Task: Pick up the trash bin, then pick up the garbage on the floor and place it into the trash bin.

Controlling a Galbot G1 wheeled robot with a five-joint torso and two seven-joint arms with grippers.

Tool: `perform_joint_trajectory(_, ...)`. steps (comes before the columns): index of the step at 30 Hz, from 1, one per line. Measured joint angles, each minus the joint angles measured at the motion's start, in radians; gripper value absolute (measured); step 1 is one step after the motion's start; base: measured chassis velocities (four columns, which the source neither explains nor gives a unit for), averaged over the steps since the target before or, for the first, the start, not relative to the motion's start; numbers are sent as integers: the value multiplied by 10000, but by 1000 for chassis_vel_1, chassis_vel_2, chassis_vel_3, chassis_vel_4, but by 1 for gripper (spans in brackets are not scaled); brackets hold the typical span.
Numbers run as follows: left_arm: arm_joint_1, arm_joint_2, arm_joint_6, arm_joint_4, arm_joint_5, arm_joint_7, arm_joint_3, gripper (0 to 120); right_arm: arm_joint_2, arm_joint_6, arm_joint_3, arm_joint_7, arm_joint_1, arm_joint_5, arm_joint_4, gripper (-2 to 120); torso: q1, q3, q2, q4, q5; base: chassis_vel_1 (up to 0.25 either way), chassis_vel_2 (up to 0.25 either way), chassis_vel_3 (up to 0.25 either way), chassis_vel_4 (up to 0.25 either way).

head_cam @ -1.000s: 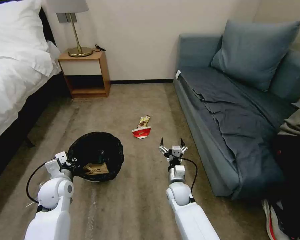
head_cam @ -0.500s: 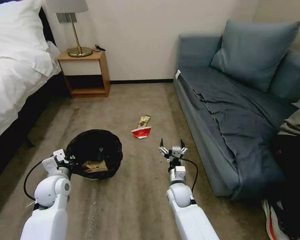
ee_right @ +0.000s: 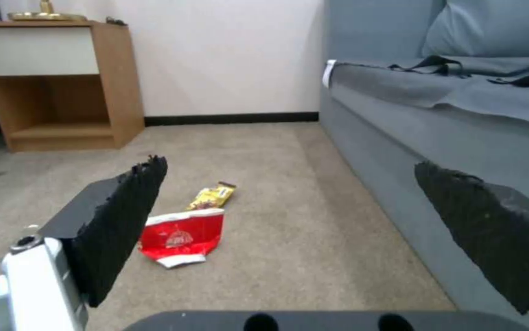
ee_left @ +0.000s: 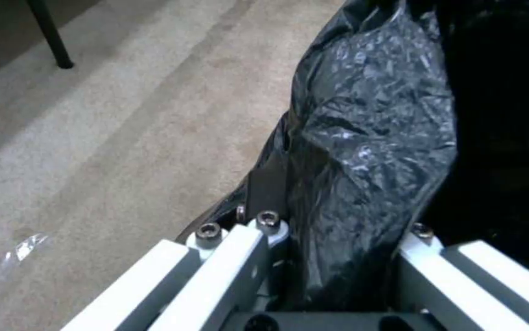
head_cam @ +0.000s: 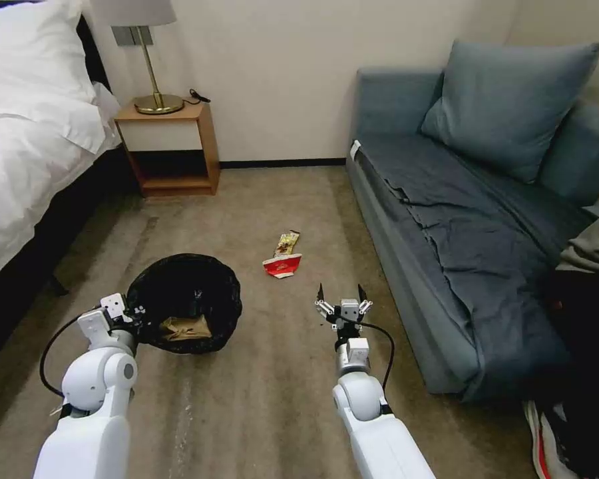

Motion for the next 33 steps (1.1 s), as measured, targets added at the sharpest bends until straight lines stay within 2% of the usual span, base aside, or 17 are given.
perform_joint_trajectory(15,246,-90,-29,-219,-3,-13,-119,2,-59,111,59,-87,-120,3,75,100,0,0,0,2,-1,-107,114,110,-109)
perform_joint_trajectory(33,248,-267,-112,-262,175,-7,-126,2,-189,140,72,-288,-149,-7,-11,100,1,1,0,0,-1,-230,225,226,-234)
